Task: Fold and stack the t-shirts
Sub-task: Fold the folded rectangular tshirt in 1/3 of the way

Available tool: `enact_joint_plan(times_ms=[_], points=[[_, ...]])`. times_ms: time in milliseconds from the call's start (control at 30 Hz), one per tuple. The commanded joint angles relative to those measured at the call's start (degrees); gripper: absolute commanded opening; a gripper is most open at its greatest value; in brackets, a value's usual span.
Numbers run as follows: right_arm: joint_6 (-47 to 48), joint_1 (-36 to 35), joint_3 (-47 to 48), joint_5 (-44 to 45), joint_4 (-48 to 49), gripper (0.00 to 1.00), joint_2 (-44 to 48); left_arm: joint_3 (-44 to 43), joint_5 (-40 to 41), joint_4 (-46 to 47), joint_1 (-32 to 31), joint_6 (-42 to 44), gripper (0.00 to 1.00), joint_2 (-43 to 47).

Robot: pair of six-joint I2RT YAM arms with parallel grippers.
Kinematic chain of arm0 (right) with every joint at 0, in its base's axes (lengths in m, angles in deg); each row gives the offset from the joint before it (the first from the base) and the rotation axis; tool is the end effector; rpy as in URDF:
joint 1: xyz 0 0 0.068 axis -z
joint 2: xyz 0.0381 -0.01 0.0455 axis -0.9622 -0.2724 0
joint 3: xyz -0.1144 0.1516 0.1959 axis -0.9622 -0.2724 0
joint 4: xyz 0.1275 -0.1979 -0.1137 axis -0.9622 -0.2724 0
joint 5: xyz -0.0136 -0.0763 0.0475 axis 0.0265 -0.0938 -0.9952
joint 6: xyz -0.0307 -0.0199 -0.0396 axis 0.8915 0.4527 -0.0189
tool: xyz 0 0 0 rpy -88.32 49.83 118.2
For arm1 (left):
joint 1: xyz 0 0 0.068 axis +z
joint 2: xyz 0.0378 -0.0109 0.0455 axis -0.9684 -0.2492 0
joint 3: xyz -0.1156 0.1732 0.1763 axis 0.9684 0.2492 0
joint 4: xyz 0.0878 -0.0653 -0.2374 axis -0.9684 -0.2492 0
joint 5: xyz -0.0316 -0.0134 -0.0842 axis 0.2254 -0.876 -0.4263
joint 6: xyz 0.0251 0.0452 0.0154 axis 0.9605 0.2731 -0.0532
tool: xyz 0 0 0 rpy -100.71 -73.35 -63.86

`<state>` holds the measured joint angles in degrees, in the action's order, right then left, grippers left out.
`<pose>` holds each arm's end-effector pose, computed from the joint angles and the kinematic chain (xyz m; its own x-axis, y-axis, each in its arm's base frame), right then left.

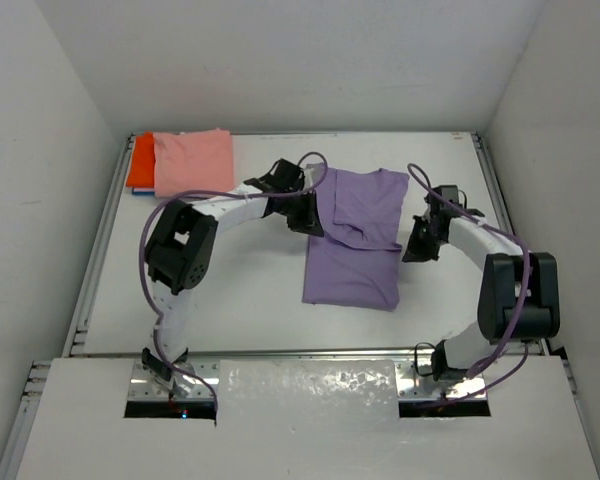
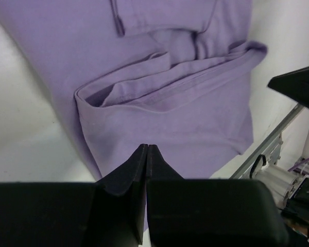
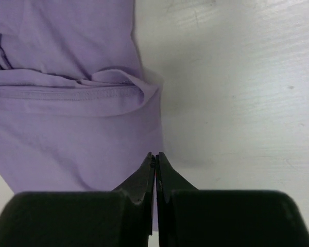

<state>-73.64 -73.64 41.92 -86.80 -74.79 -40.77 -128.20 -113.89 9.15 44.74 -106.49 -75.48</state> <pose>0.2821 0.0022 0.1669 -0.8388 0.4729 -0.2697 0.3980 0.8707 0.2889 0.3736 -0.2421 0.1871 -0.9185 0.1044 -0.3815 0.3282 0.7394 -0.5878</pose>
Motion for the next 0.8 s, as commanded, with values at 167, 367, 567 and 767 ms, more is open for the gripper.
enact_joint_plan(times_ms=[167, 367, 567, 767], points=[[0.22, -1.79, 6.29, -4.16, 4.03, 0.0, -5.1, -3.93, -4.55, 2.44, -0.11, -0.37, 0.0, -1.53], [-0.57, -1.79, 9.72, -4.25, 4.82, 0.0, -11.87, -6.57, -3.85, 1.39, -0.02, -0.01, 0.0, -4.51], [-1.54, -1.79, 12.97, -4.6, 6.32, 0.0, -14.25, -9.38, -1.91, 0.07, 0.33, 0.34, 0.01, -7.51], [-1.19, -1.7, 16.57, -4.43, 4.83, 0.0, -14.7, -11.76, -0.34, -1.68, 1.21, 1.74, 0.01, -6.46]])
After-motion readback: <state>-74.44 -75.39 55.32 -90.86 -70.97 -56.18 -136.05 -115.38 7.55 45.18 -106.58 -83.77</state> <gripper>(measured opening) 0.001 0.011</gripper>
